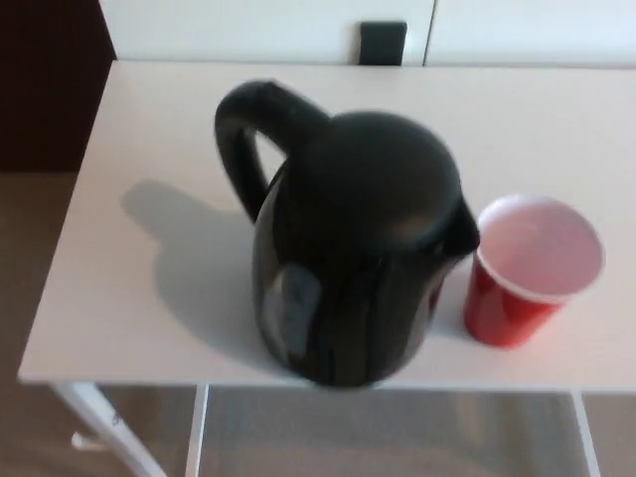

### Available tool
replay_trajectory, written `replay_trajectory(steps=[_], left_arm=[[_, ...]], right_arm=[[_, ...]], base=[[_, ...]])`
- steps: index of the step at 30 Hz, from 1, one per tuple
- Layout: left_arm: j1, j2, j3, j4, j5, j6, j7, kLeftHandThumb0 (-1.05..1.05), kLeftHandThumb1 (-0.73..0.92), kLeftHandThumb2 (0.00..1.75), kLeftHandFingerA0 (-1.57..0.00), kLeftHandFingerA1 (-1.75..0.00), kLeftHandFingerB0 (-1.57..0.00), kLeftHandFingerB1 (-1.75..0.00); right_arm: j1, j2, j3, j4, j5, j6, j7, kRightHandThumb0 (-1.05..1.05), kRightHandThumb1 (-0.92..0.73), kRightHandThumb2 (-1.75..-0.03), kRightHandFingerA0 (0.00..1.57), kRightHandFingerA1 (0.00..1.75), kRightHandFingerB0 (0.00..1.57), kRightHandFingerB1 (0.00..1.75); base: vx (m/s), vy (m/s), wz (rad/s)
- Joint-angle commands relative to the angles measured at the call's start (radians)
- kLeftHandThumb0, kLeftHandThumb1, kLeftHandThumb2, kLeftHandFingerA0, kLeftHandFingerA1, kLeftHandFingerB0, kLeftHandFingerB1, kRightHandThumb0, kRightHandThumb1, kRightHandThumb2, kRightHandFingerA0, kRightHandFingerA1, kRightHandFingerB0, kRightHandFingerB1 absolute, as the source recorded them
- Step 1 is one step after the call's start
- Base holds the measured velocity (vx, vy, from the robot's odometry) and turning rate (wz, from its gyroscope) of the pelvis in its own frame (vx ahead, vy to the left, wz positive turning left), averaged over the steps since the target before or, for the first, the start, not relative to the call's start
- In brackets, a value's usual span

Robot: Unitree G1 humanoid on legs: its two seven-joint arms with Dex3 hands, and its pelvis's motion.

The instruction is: The robot walk towards a table in front and uses its left hand to pick up the pot from the base and pour water to the cup on the right hand side

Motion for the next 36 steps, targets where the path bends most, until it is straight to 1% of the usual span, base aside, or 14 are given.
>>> replay_trajectory(steps=[1, 14, 15, 17, 18, 19, 20, 21, 22, 25, 26, 30, 31, 36], left_arm=[[0.005, 0.014, 0.004, 0.004, -0.017, -0.016, -0.013, -0.21, 0.55, 0.57, -0.39, -0.4, -0.32, -0.32], [-0.01, 0.018, 0.01, 0.022, -0.018, -0.03, -0.013, -0.16, 0.55, 0.56, -0.38, -0.4, -0.31, -0.32], [-0.011, 0.018, 0.011, 0.019, -0.02, -0.028, -0.01, -0.13, 0.37, 0.84, -0.26, -0.55, -0.19, -0.49], [-0.014, 0.019, 0.016, 0.02, -0.026, -0.018, -0.015, -0.12, 0.37, 0.84, -0.25, -0.54, -0.2, -0.5], [-0.015, 0.02, 0.017, 0.021, -0.027, -0.016, -0.01, -0.15, 0.53, 0.56, -0.35, -0.39, -0.34, -0.33], [-0.017, 0.02, 0.018, 0.022, -0.026, -0.014, -0.004, -0.15, 0.53, 0.56, -0.35, -0.39, -0.34, -0.33], [-0.016, 0.021, 0.016, 0.02, -0.025, -0.014, -0.005, -0.13, 0.36, 0.83, -0.25, -0.54, -0.22, -0.5], [-0.017, 0.021, 0.014, 0.019, -0.024, -0.015, -0.007, -0.16, 0.54, 0.56, -0.36, -0.39, -0.32, -0.32], [-0.016, 0.021, 0.011, 0.015, -0.024, -0.017, -0.009, -0.17, 0.54, 0.56, -0.38, -0.4, -0.32, -0.32], [-0.018, 0.02, 0.012, 0.012, -0.027, -0.013, -0.002, -0.17, 0.54, 0.57, -0.4, -0.41, -0.33, -0.33], [-0.026, 0.022, 0.011, 0.017, -0.025, -0.011, 0.003, -0.16, 0.53, 0.56, -0.4, -0.4, -0.34, -0.33], [-0.031, 0.023, 0.009, 0.021, -0.025, -0.012, 0.005, -0.16, 0.53, 0.56, -0.4, -0.4, -0.34, -0.33], [-0.03, 0.022, 0.012, 0.022, -0.028, -0.013, 0.003, -0.18, 0.53, 0.57, -0.42, -0.42, -0.36, -0.33], [-0.044, 0.021, 0.014, 0.021, -0.034, -0.009, 0.007, -0.18, 0.53, 0.56, -0.44, -0.42, -0.37, -0.34]], right_arm=[[-0.01, -0.022, -0.009, 0.019, 0.001, -0.015, 0.006, -0.47, -0.37, -0.7, 0.6, 0.6, 0.17, 0.39], [-0.024, -0.003, 0.007, -0.025, -0.011, 0.006, -0.06, -0.36, -0.57, -0.58, 0.68, 0.5, 0.29, 0.31], [-0.029, -0.004, 0.008, -0.02, -0.014, 0.007, -0.066, -0.35, -0.58, -0.59, 0.68, 0.51, 0.29, 0.31], [-0.03, -0.003, 0.005, -0.017, -0.01, 0.008, -0.063, -0.36, -0.59, -0.59, 0.67, 0.51, 0.28, 0.31], [-0.032, -0.005, 0.003, -0.011, -0.007, 0.006, -0.055, -0.45, -0.42, -0.74, 0.58, 0.6, 0.23, 0.42], [-0.034, -0.007, 0.0, -0.004, -0.004, 0.003, -0.046, -0.45, -0.42, -0.74, 0.58, 0.6, 0.23, 0.42], [-0.034, -0.01, -0.002, 0.004, -0.002, 0.0, -0.028, -0.39, -0.51, -0.56, 0.63, 0.51, 0.28, 0.31], [-0.037, -0.01, -0.002, 0.003, -0.002, 0.002, -0.034, -0.47, -0.39, -0.71, 0.6, 0.6, 0.23, 0.41], [-0.036, -0.009, -0.002, -0.002, -0.001, 0.003, -0.031, -0.38, -0.5, -0.55, 0.65, 0.51, 0.23, 0.29], [-0.037, -0.007, -0.003, -0.003, 0.0, -0.002, -0.026, -0.37, -0.5, -0.55, 0.65, 0.51, 0.23, 0.3], [-0.045, -0.01, -0.001, 0.005, -0.006, -0.005, -0.037, -0.27, -0.35, -0.88, 0.62, 0.71, 0.14, 0.49], [-0.05, -0.012, -0.001, 0.012, -0.009, -0.008, -0.041, -0.27, -0.35, -0.88, 0.62, 0.71, 0.14, 0.49], [-0.052, -0.015, 0.002, 0.021, -0.014, -0.013, -0.033, -0.4, -0.5, -0.55, 0.68, 0.52, 0.23, 0.3], [-0.052, -0.007, 0.002, -0.011, -0.005, -0.004, -0.024, -0.39, -0.54, -0.56, 0.65, 0.55, 0.28, 0.31]], base=[[0.32, -0.188, -0.11], [0.09, -0.1, 0.03], [0.0, 0.0, 0.0], [-0.11, 0.058, 0.25], [0.23, 0.027, -0.27], [0.25, 0.029, 0.44], [0.01, 0.078, 0.4], [0.03, 0.085, 0.12], [-0.03, -0.015, -0.08], [0.01, -0.006, 0.17], [0.0, 0.0, 0.0], [0.01, -0.017, 0.02], [0.0, 0.0, 0.0], [0.0, 0.0, 0.0]])
